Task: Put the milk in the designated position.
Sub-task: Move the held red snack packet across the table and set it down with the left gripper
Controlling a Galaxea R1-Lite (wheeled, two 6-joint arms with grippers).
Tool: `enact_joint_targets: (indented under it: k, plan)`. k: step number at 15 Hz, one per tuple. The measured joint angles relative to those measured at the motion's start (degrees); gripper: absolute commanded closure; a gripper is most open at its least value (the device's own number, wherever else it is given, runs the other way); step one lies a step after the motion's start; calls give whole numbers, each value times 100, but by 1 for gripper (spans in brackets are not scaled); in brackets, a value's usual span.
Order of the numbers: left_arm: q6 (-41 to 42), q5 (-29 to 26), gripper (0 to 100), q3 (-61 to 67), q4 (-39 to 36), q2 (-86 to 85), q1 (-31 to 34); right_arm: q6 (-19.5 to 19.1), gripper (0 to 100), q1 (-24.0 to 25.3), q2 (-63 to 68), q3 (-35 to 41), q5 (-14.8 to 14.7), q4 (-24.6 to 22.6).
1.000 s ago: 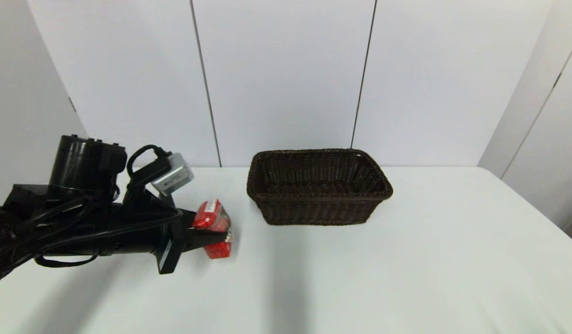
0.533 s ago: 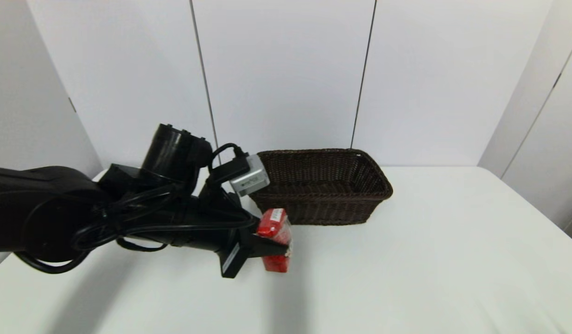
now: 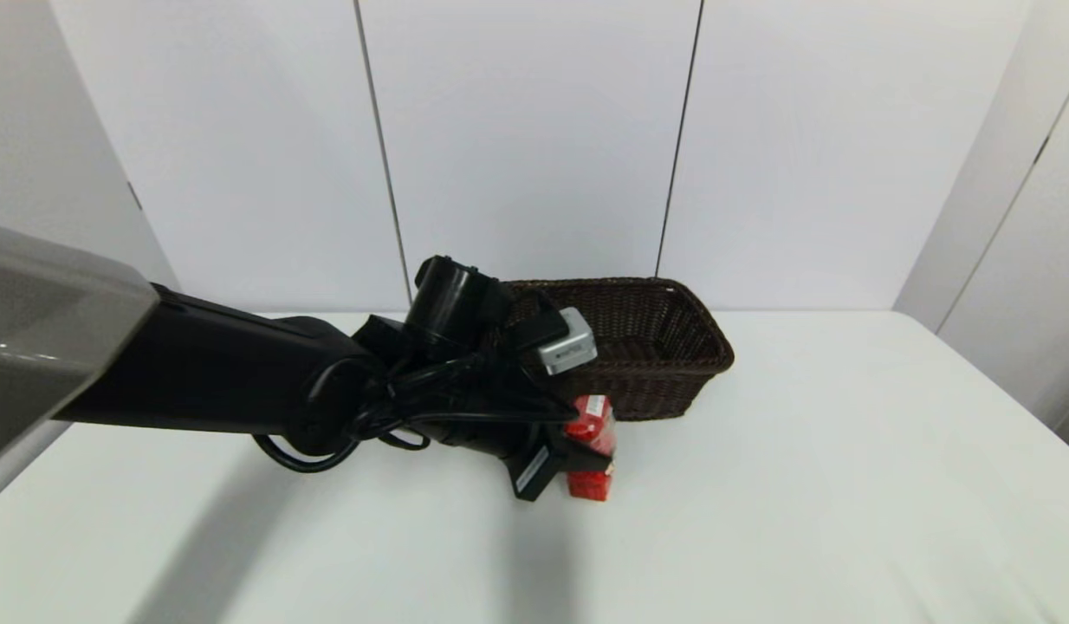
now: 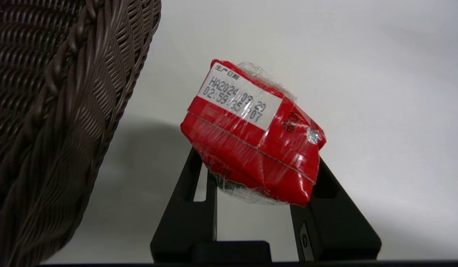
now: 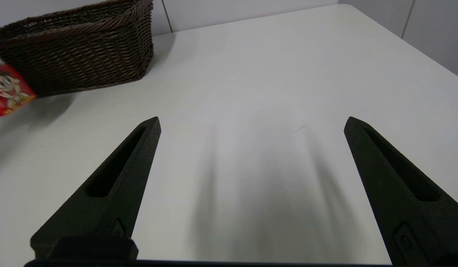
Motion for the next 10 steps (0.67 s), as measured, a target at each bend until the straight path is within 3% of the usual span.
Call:
enact_joint_targets:
  k: [6, 7, 10]
  plan:
    - [0, 2, 100, -212, -91, 546, -10, 2, 0, 0, 0, 0, 0, -2]
    - [0, 0, 0, -236, -90, 595, -10, 5, 0, 0, 0, 0, 0, -2]
    - [-2, 5, 0, -256, -69, 658, -10, 5, 0, 0, 0, 0, -2, 0]
